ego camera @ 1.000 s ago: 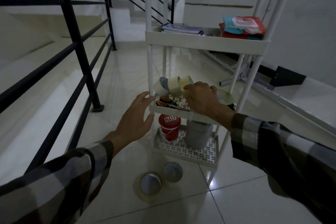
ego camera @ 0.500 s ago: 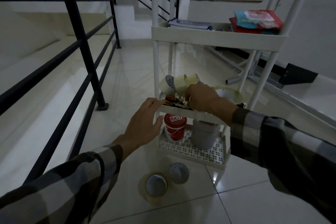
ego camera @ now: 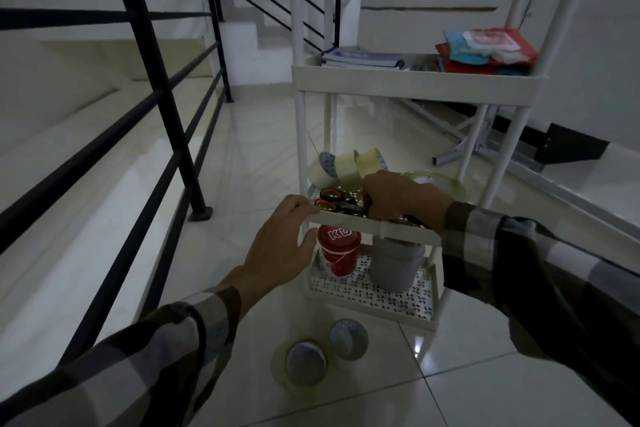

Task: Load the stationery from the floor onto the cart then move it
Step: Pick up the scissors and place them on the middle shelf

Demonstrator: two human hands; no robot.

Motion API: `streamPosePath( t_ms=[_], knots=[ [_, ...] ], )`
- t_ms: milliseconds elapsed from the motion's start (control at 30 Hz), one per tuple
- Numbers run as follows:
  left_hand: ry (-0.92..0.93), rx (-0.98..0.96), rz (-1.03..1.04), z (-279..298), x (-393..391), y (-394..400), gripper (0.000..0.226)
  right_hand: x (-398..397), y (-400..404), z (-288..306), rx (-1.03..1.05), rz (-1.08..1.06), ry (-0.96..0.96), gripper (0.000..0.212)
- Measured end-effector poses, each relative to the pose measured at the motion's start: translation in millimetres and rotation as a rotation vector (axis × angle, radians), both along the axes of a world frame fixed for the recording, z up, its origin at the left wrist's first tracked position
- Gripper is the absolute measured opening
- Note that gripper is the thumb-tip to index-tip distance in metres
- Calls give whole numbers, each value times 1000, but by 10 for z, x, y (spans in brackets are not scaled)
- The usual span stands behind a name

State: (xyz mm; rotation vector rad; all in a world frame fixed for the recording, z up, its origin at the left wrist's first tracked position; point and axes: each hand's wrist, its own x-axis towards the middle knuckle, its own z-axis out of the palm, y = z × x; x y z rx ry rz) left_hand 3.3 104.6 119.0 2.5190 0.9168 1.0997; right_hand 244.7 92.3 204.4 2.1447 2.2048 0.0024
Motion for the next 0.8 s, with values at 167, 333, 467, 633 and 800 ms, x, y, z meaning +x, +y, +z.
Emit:
streamPosePath(
  t_ms=[167, 333, 467, 633, 800],
  knots=[
    [-18, 5, -3, 49, 13, -22, 35, 32, -50, 0, -2, -47, 39, 13],
    [-26, 20, -13, 103, -6, -41, 34, -1, -131, 8, 149, -97, 46, 25],
    [-54, 35, -12, 222, -34, -69, 35, -73, -230, 113, 288, -119, -8, 22],
    [-132, 71, 58, 431, -107, -73, 38, -242, -649, 412, 470, -57, -131, 10],
    [-190, 137, 61, 656, -100, -168, 60, -355, -1156, 916, 639, 2, -55, 6]
  ],
)
